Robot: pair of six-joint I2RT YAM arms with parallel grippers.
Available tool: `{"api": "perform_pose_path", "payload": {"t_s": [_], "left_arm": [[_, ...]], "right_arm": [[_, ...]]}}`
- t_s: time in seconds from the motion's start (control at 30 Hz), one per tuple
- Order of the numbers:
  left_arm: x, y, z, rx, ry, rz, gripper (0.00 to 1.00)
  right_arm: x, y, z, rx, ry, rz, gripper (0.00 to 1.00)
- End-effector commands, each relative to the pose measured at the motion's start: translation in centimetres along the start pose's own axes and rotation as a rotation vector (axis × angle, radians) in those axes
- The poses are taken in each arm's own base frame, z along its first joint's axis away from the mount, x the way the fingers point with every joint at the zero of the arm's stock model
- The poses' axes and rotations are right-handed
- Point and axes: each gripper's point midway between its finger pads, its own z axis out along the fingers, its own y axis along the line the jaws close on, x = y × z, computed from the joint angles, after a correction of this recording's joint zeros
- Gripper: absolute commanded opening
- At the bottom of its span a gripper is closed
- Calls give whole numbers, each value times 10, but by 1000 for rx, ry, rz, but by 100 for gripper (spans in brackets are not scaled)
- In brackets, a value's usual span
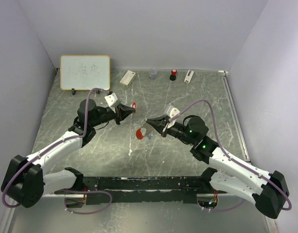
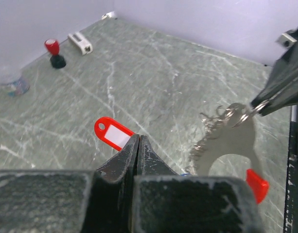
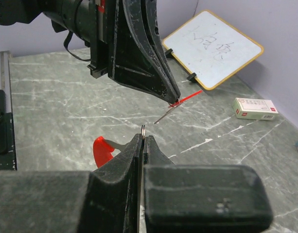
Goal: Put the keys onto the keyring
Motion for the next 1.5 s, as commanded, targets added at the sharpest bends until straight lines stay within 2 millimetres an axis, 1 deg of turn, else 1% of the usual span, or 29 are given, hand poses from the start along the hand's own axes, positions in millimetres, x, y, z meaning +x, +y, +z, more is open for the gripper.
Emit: {"api": "perform_pose_path", "payload": {"t_s": [0.0,0.23,0.5,0.77,0.97,1.1,1.47], "left_arm": [[-37,-23,0,149,-110,125,7],[-42,-41,-1,259,-150,166,7],[-41,-50,-7,301,-168,228,7],[-39,-52,-13,270,-188,312,7],[-36,-55,-6,241,-158,376,7],[-33,-55,-2,233,-142,388,7],[-37,-48,-1,187,-155,411,7]], "right_arm": [[-20,4,7,-44,-38,-21,0],[-23,-4,13,-6,-40,7,0],[-26,-14,18,49,-37,41,0],[-26,-23,25,89,-31,71,0],[-28,-32,31,131,-33,83,0],[-31,-33,34,134,-39,91,0],[-32,-34,31,143,-47,96,0]]}}
